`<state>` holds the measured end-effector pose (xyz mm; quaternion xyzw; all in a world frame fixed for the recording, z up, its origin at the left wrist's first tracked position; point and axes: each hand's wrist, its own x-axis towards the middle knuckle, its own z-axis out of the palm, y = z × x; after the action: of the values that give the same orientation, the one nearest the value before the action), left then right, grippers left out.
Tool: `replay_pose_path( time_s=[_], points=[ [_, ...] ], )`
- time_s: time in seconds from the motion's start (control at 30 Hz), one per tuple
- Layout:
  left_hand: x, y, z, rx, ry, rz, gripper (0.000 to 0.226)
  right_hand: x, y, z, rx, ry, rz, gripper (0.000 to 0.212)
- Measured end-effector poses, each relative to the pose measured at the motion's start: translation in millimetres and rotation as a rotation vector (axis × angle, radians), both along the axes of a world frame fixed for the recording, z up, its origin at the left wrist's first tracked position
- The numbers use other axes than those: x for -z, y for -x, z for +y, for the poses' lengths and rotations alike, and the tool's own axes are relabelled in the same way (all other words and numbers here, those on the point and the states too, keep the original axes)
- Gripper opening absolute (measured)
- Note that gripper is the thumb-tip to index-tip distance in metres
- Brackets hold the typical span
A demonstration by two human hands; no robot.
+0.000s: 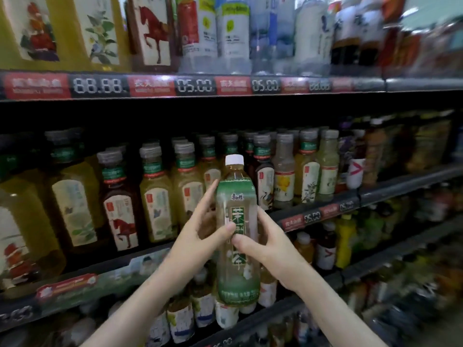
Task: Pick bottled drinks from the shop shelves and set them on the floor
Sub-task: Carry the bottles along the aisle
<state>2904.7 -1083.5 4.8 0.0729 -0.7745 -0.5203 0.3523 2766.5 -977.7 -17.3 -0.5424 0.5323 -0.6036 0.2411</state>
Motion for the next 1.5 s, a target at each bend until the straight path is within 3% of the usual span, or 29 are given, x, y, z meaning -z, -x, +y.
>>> replay_pose_path(
  time_s=[0.1,0.3,0.4,0.57,0.73,0.9,1.03,1.17,1.3,1.5],
  points=[
    [11,32,29,0.212,-0.069,-0.088,0.071,4,26,43,0.103,0.026,-0.102,0.052],
    [25,106,114,0.373,-0.080,-0.217,0.060,0,90,159,0.327,0.041,-0.199,0.040],
    [35,153,161,0.260,0.001,-0.220,0.038,7,134,233,0.398,0.017,-0.200,0.040],
    [48,236,247,0.072,0.029,-0.193,0.015,22,211,352,0.510,-0.092,-0.202,0.060],
    [47,301,301,-0.084,0.150,-0.272,0.023,33,290,405,0.686,-0.120,-0.259,0.043],
    [44,346,285,-0.280,0.305,-0.302,0.017,39,359,387,0.696,0.027,-0.362,0.044],
    [52,377,243,-0.502,0.421,-0.348,0.034,41,403,347,0.572,0.062,-0.449,0.055],
    [48,409,199,-0.735,0.496,-0.430,0.054,29,451,303,0.524,0.106,-0.344,0.048],
    [35,447,173,-0.908,0.650,-0.414,0.064,8,503,257,0.580,0.198,-0.231,0.063],
    [35,508,161,-0.952,0.676,-0.488,0.076,-19,564,193,0.605,0.239,-0.134,0.087]
  ],
)
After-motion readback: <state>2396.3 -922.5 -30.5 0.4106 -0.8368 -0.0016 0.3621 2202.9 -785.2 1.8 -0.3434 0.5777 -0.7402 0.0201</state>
